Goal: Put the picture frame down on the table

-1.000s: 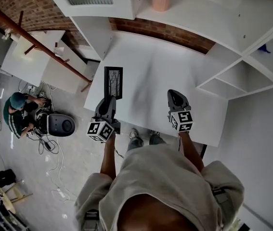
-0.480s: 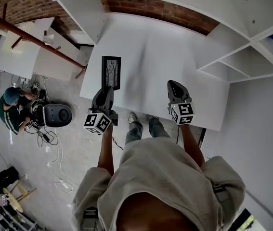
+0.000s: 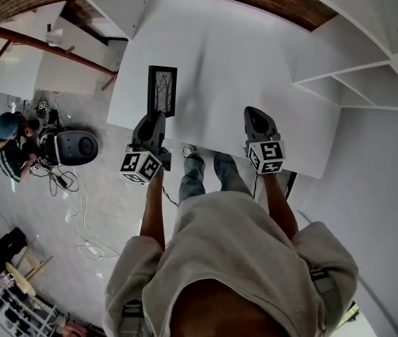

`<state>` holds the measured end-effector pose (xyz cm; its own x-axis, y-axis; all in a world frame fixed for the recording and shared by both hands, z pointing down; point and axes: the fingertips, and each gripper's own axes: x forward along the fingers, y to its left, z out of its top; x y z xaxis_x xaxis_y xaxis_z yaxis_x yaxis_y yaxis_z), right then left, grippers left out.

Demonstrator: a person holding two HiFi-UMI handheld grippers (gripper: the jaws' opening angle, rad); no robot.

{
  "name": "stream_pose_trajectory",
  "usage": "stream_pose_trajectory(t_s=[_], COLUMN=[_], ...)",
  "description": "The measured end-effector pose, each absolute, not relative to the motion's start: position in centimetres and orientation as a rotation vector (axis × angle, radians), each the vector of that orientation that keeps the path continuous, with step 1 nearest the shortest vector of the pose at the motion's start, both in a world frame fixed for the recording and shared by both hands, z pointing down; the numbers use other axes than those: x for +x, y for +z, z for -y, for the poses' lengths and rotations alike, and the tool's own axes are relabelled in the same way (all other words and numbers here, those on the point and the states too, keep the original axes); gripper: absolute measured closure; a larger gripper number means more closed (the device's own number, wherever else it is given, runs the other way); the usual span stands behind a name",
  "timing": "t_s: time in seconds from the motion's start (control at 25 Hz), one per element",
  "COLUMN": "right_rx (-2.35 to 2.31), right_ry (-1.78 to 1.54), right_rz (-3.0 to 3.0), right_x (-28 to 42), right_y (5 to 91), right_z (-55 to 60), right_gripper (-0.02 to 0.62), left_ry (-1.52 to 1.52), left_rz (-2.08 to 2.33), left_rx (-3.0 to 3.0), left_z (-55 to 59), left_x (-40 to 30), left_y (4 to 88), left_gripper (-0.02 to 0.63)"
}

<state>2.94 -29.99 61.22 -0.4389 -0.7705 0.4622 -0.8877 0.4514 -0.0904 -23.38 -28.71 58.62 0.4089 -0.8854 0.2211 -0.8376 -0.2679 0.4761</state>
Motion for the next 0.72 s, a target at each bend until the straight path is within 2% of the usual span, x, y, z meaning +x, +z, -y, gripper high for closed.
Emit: stream_pose_trajectory(t_s=[0.72], right_rx=[1.394], right_ry=[0.489], right_rz=[2.318], right_x=[4.1], right_y=[63.3], right_z=[31.1], right_gripper=[0.571], left_ry=[-0.021], left_rz=[1.339], left_rx=[2.108], left_z=[33.6], left_x=[-19.5], left_y=[65.9], left_gripper=[0.529])
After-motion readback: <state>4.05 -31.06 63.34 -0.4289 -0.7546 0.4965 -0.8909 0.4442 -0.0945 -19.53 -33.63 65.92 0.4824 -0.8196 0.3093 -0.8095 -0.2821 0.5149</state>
